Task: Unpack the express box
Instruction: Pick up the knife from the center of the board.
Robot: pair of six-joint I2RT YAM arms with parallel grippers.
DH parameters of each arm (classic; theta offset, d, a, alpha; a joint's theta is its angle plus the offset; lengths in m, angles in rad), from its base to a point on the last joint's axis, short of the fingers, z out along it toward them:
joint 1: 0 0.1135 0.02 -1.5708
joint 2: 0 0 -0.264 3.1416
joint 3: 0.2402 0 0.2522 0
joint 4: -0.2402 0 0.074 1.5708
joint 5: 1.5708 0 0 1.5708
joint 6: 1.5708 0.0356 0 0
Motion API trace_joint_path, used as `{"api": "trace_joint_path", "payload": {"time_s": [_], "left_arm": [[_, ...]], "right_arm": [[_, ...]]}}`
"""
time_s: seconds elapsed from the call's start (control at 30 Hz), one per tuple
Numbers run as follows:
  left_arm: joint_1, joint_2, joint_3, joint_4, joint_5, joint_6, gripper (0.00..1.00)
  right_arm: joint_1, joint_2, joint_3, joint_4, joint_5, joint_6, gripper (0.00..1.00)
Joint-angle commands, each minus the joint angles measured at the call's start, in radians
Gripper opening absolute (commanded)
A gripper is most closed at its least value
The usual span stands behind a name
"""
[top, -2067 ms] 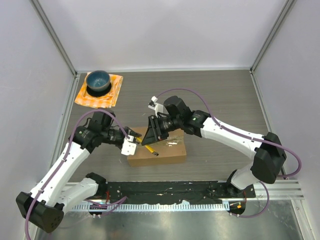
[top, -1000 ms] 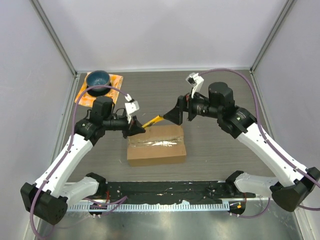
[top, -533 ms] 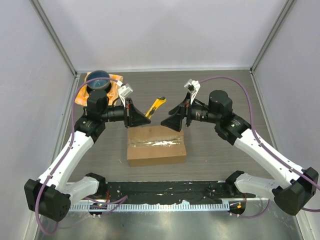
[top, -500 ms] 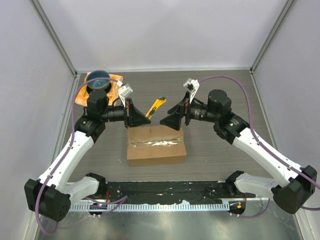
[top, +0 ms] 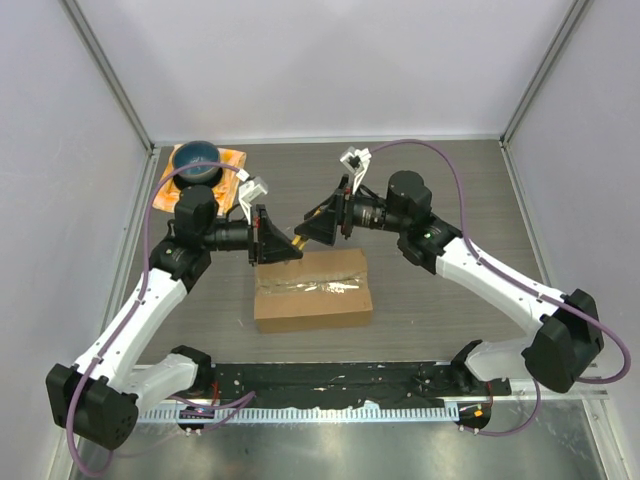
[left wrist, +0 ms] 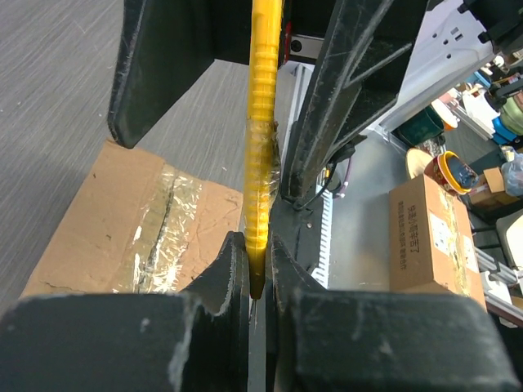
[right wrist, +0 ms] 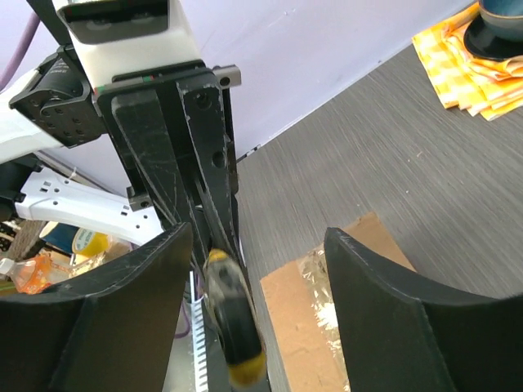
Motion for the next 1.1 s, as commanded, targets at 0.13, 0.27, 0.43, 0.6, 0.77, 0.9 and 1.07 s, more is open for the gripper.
{"api": "trace_joint_path", "payload": {"time_s": [0.13,0.27,0.43,0.6,0.77,0.9,1.07], "left_arm": [[-0.005,-0.020,0.017,-0.051,0.020,0.065,0.00],[-0.005,-0.024,0.019,-0.068,0.007,0.069,0.00],[-0.005,-0.027,0.016,-0.077,0.008,0.078,0.00],[-0.005,-0.024,0.025,-0.073,0.014,0.092,0.00],[-0.007,-0.023,0.043,-0.065,0.020,0.101,0.00],[-0.005,-0.033,0.043,-0.070,0.027,0.093,0.00],[-0.007,-0.035,0.040,-0.071,0.030,0.090,0.00]], "right_arm": [[0.052,0.043,0.076,0.038,-0.014,-0.013,0.54],[0.055,0.019,0.063,-0.021,-0.025,-0.045,0.48],[0.053,-0.049,0.014,-0.076,-0.014,-0.086,0.48],[0.053,-0.078,0.009,-0.084,-0.034,-0.085,0.49],[0.055,-0.069,0.023,-0.053,-0.033,-0.065,0.48],[0.055,-0.054,0.018,-0.010,-0.054,-0.033,0.44],[0.059,-0.046,0.010,-0.002,-0.056,-0.027,0.37]]}}
